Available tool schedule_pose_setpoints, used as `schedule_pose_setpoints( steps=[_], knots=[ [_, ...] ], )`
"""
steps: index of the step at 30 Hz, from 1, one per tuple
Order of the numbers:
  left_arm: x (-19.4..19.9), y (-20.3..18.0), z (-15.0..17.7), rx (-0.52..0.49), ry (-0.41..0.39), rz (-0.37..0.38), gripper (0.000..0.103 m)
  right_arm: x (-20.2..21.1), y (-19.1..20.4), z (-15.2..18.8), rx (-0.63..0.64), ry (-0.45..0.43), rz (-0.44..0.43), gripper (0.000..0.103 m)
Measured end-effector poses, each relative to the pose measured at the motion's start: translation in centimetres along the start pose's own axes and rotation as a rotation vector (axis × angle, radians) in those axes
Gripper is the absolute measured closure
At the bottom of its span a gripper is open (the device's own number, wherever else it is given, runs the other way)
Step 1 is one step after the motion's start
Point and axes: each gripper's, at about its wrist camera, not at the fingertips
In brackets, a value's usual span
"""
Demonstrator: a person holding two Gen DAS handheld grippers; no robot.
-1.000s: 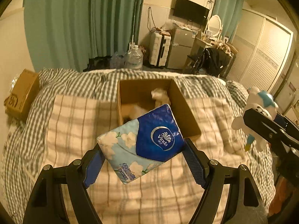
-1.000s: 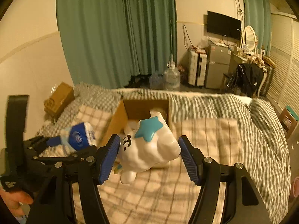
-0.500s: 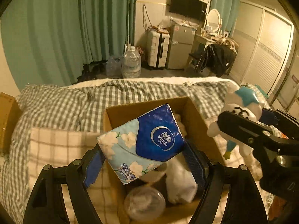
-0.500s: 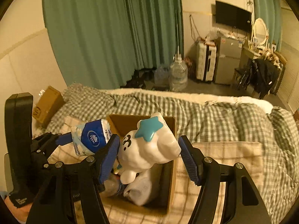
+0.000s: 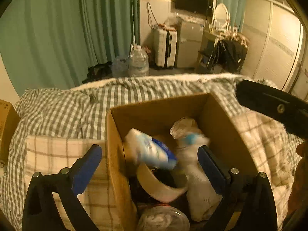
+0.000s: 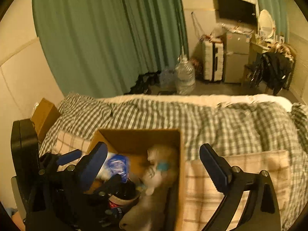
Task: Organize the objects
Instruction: 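Place the tissue pack and plush toy into the box and release both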
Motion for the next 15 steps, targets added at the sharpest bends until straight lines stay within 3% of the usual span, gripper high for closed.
schedule_pose_setpoints(
  steps=[6, 15],
  knots=[
    [6.2, -0.5, -2.2, -0.02, -0.073, -0.018, 0.0, 6.1, -0.4, -2.2, 0.003, -0.064, 0.049, 0.006],
    [19.8, -2.2, -4.8, -0.09, -0.258, -0.031, 0.0, 19.5, 0.5, -4.0, 0.039, -0.193, 0.127, 0.003]
  ],
)
Point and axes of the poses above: each gripper's, at about its wrist camera, not at the fingertips, and x roughly against the way its jaws point, y to its left, z to its underside, and after that the axes turned 11 degrees about -y, right-handed
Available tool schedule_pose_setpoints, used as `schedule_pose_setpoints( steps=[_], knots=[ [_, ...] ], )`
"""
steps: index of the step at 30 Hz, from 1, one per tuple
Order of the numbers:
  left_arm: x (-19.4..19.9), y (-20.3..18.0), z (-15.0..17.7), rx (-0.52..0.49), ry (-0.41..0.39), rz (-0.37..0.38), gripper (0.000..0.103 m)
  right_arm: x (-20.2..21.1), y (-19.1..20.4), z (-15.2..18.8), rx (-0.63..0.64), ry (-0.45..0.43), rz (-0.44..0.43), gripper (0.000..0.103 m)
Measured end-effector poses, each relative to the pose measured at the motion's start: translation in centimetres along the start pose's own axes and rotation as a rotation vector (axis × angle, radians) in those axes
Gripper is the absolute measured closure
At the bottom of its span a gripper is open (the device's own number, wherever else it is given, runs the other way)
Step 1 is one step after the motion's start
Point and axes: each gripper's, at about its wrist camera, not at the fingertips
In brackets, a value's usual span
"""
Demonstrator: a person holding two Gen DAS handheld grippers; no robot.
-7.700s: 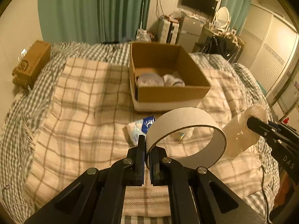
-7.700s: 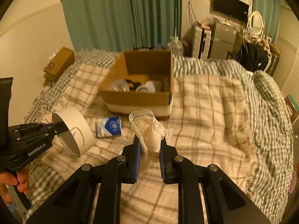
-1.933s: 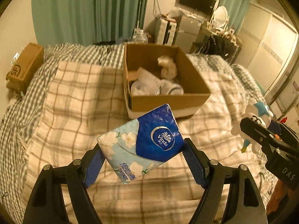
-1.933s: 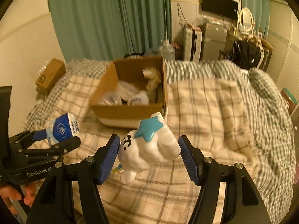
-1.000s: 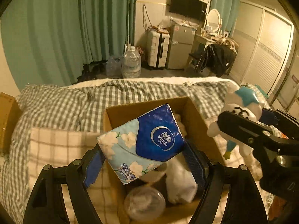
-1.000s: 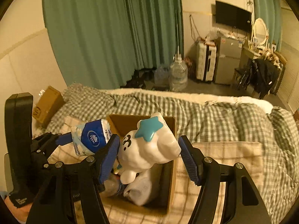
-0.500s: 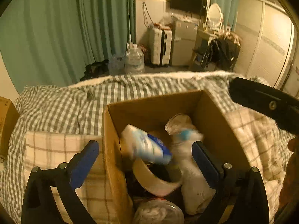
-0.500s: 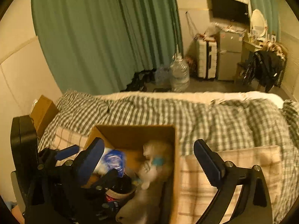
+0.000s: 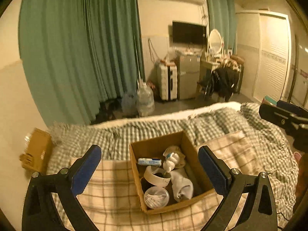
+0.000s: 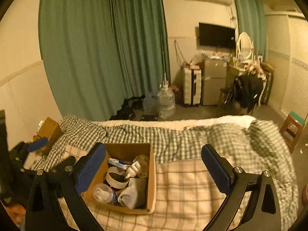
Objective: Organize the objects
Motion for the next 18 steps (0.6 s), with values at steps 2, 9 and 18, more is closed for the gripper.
schedule_pose_setpoints(
  steps=[2, 9, 18],
  knots=[
    [3.1, -0.3, -0.6, -0.006, -0.04, -0.004, 0.0, 2.8, 0.1, -0.7, 0.018, -0.029, 0.018, 0.002],
    [10.2, 0.1, 0.0, 0.041, -0.134, 0.007, 0.0, 10.9, 0.8, -0.9, 0.045, -0.122, 0.052, 0.0],
    [10.0, 1.2, 7.1, 0.118, -0.116, -0.043, 0.0, 11.0, 2.4, 7.2, 0.069, -0.111, 0.052, 0.0]
  ],
)
Point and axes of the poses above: each gripper's, at about its wrist camera, not at the fingertips, and x roughly against the way its jaws point, y to its left, z to its underside, and after that the axes turned 11 degrees about -y, right-handed
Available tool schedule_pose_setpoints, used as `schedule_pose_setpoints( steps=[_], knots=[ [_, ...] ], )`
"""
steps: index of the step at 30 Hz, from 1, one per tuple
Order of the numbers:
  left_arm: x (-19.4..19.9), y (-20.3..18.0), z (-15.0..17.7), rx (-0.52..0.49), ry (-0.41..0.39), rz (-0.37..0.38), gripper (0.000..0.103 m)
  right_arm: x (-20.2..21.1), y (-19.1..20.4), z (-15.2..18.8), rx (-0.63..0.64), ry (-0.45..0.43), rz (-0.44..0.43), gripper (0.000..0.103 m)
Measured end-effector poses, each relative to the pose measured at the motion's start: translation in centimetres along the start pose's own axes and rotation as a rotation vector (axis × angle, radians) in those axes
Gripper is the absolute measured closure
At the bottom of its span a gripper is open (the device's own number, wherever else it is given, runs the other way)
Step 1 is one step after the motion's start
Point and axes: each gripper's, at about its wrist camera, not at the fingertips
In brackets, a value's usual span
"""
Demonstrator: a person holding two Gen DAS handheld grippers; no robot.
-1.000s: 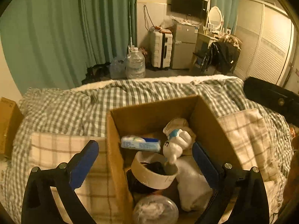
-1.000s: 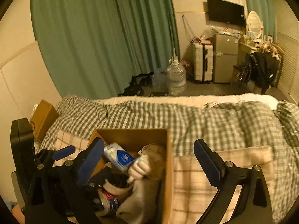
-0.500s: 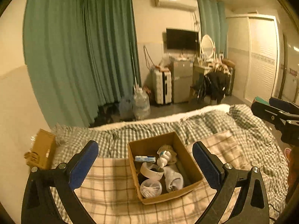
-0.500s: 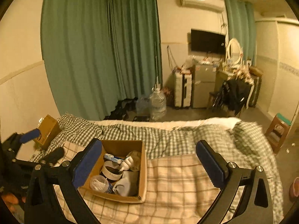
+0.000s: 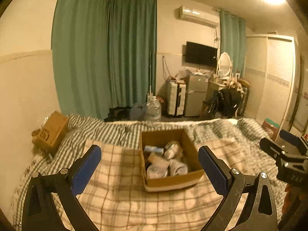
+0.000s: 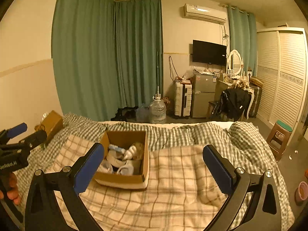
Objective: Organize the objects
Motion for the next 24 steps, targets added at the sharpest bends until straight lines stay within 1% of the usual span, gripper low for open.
schedule_pose_setpoints(
  steps=[3, 7, 10, 13, 18, 24],
  knots=[
    [-0.8, 0.0, 2.1, -0.002, 0.007, 0.004, 0.0, -1.2, 1.4, 3.0, 0.06, 0.027, -0.021, 0.0],
    [-2.1, 0.2, 4.3, 0.006, 0.017, -0.007, 0.0, -2.9, 1.8, 5.4, 0.044, 0.074, -0.046, 0.0],
    [-2.5, 0.7, 5.4, 0.018, 0.04, -0.017, 0.0, -4.0, 2.3, 6.7, 0.052, 0.1, -0.036, 0.0],
    [-3.2, 1.2, 6.4, 0.026, 0.069, -0.017, 0.0, -4.9, 2.5, 7.5, 0.064, 0.112, -0.02, 0.0],
    [-3.4, 1.7, 7.1, 0.054, 0.091, -0.013, 0.0, -5.5, 2.8, 8.0, 0.063, 0.119, -0.015, 0.0],
    [-3.1, 1.8, 7.0, 0.06, 0.091, -0.006, 0.0, -5.6, 2.8, 8.2, 0.062, 0.133, -0.01, 0.0]
  ],
)
Point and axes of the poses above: each gripper's, at about its wrist camera, not at the fingertips, and x roughly against the way its jaws point, y to its left, z to its underside, and after that the axes turned 11 degrees about -y, right-handed
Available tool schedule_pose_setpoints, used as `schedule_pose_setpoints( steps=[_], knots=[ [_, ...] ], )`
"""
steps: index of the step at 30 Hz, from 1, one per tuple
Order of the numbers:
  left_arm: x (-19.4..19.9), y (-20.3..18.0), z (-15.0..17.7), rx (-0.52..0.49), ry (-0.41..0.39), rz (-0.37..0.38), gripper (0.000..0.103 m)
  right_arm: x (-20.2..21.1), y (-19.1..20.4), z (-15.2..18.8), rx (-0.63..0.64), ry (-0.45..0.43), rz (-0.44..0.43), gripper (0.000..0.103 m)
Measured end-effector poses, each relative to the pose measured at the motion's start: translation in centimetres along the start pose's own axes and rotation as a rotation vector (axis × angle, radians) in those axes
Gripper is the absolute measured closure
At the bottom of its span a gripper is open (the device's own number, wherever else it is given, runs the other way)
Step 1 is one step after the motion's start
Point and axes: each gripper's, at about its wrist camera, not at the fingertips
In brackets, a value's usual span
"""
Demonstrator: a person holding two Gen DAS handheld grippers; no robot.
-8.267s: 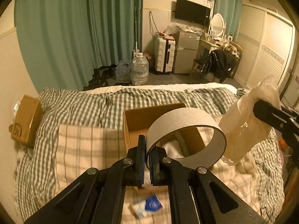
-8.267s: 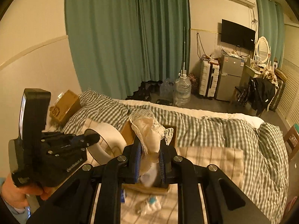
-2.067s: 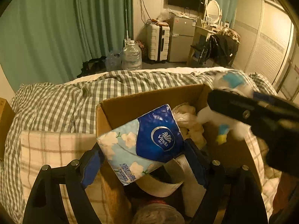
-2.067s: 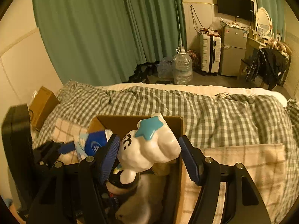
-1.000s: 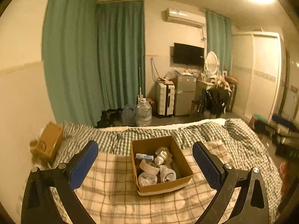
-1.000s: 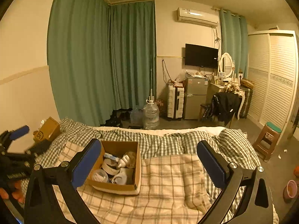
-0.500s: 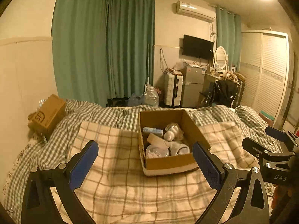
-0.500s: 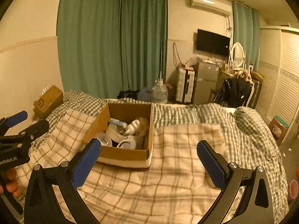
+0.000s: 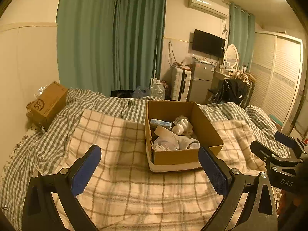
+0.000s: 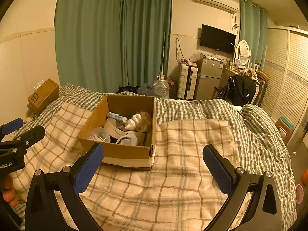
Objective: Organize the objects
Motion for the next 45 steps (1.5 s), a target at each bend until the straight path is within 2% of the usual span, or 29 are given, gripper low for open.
schedule_pose_setpoints(
  steps=[23, 28, 45],
  knots=[
    [-0.52, -0.29, 0.56, -0.018, 0.023, 0.013, 0.0, -0.24, 0.38, 0.23, 0.009, 0.004, -0.009, 0.0],
    [-0.6, -0.25, 0.6, -0.017, 0.03, 0.037, 0.0, -0.24, 0.44, 0.27, 0.007, 0.003, -0.008, 0.0],
    [-0.52, -0.2, 0.14, -0.016, 0.022, 0.001, 0.0, -0.47, 0.94, 0.3, 0.021, 0.011, -0.007, 0.0]
  ],
)
Point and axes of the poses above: each gripper's, at about its wrist camera, not at the fingertips, and x roughly against the way its jaws point, y to its left, z to its underside, and after that the axes turned 11 degrees about -y, right-handed
